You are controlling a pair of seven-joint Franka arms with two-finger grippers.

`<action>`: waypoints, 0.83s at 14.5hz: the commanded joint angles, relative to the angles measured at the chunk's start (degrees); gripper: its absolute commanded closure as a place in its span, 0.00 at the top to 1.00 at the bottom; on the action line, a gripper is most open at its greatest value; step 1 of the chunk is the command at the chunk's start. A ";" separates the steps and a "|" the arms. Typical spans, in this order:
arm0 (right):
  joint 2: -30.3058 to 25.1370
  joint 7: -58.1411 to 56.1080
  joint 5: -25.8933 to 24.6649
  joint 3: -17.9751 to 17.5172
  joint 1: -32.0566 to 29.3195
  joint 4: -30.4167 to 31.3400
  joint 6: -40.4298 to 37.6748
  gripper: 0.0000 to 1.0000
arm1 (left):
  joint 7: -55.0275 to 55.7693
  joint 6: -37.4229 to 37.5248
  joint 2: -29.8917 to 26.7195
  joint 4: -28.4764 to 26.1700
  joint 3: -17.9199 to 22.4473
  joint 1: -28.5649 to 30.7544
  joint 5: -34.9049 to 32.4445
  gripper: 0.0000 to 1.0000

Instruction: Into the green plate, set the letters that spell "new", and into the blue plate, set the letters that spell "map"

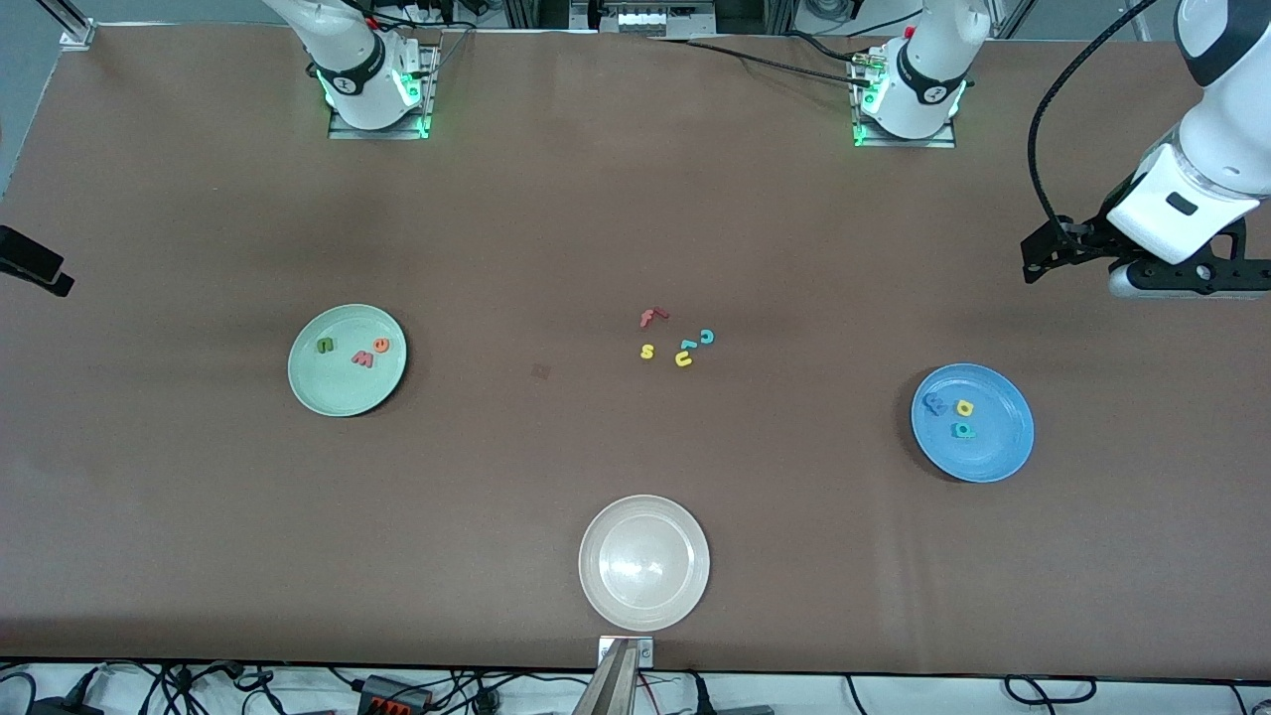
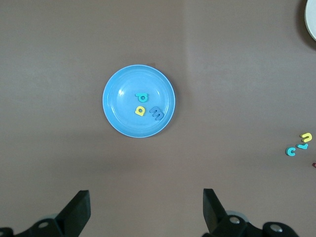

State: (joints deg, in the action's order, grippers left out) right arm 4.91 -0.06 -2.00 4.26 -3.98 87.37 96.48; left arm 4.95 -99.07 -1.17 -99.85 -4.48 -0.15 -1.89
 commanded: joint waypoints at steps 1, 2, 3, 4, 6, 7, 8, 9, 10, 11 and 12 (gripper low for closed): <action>-0.95 -0.30 1.82 -1.09 -0.24 -0.27 -1.37 1.00 | -1.25 1.08 0.47 1.50 0.17 -0.11 0.93 1.00; -1.13 -0.47 1.73 -1.18 0.11 -0.10 -2.60 1.00 | -1.25 1.08 0.47 1.50 0.17 -0.11 0.93 1.00; -1.48 -0.91 0.95 -1.18 0.29 0.16 -4.35 1.00 | -1.25 1.08 0.47 1.50 0.17 -0.11 0.93 1.00; -2.70 -0.56 0.68 -1.18 0.38 1.99 -4.63 1.00 | -1.25 1.08 0.47 1.50 0.17 -0.11 0.93 1.00; -6.13 -0.91 0.68 -1.27 0.29 7.52 -1.22 1.00 | -1.25 1.08 0.47 1.50 0.17 -0.11 0.93 1.00; -7.88 -0.91 0.68 -1.27 0.29 9.81 -0.51 1.00 | -1.25 1.08 0.47 1.50 0.17 -0.11 1.01 1.00; -8.86 -1.00 0.59 -1.27 0.29 11.05 -0.50 1.00 | -1.25 1.08 0.47 1.50 0.17 -0.11 0.93 1.00; -9.56 -1.00 0.59 -1.27 0.29 11.76 -0.59 1.00 | -1.25 1.08 0.47 1.50 0.17 -0.11 0.93 1.00; -10.27 -1.00 0.50 -1.27 0.29 12.64 -0.59 1.00 | -1.25 1.25 0.47 1.50 0.17 -0.11 0.93 1.00; -10.71 -1.09 0.50 -1.27 0.29 13.25 -0.59 1.00 | -1.25 1.25 0.47 1.50 0.17 -0.11 1.01 1.00; -10.89 -1.09 0.50 -1.27 0.29 13.61 -0.59 1.00 | -1.25 1.34 0.47 1.50 0.17 -0.11 1.02 1.00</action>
State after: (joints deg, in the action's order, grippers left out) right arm -3.38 -0.33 -1.18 3.33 -3.51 97.67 94.54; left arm 4.95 -99.07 -1.17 -99.84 -4.48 -0.15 -1.89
